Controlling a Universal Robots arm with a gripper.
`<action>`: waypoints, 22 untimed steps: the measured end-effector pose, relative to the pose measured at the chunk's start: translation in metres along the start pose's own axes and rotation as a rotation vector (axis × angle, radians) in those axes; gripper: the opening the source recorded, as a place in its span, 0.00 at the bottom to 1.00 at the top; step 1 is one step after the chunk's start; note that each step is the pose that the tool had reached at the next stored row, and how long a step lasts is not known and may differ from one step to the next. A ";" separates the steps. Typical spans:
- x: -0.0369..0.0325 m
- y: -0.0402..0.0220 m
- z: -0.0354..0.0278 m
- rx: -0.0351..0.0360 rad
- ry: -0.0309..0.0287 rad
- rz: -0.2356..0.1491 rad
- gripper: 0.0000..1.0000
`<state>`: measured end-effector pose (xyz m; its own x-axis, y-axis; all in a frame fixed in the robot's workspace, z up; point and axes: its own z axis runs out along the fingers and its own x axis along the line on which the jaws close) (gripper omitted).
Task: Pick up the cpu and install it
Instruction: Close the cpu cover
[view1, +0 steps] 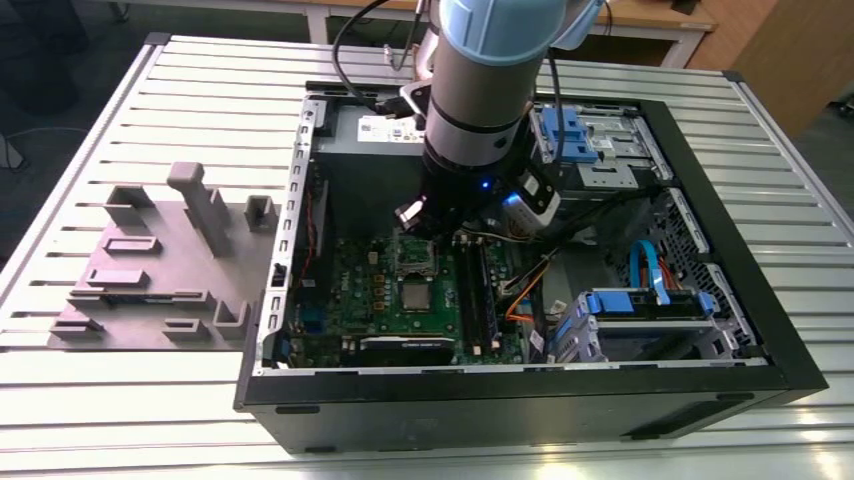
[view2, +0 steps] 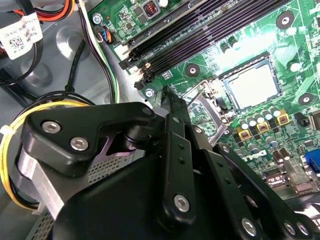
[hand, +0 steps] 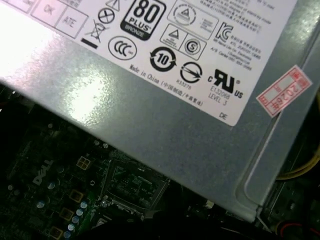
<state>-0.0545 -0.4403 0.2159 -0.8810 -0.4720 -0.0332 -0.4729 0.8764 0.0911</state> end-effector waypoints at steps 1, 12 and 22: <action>0.0000 0.0000 0.0000 -0.0001 0.0000 0.000 0.10; 0.0000 0.0000 -0.0080 -0.0002 -0.0002 0.000 0.10; 0.0003 -0.0003 -0.0111 -0.0003 0.0002 -0.003 0.10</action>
<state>-0.0545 -0.4418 0.2269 -0.8796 -0.4746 -0.0333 -0.4756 0.8749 0.0913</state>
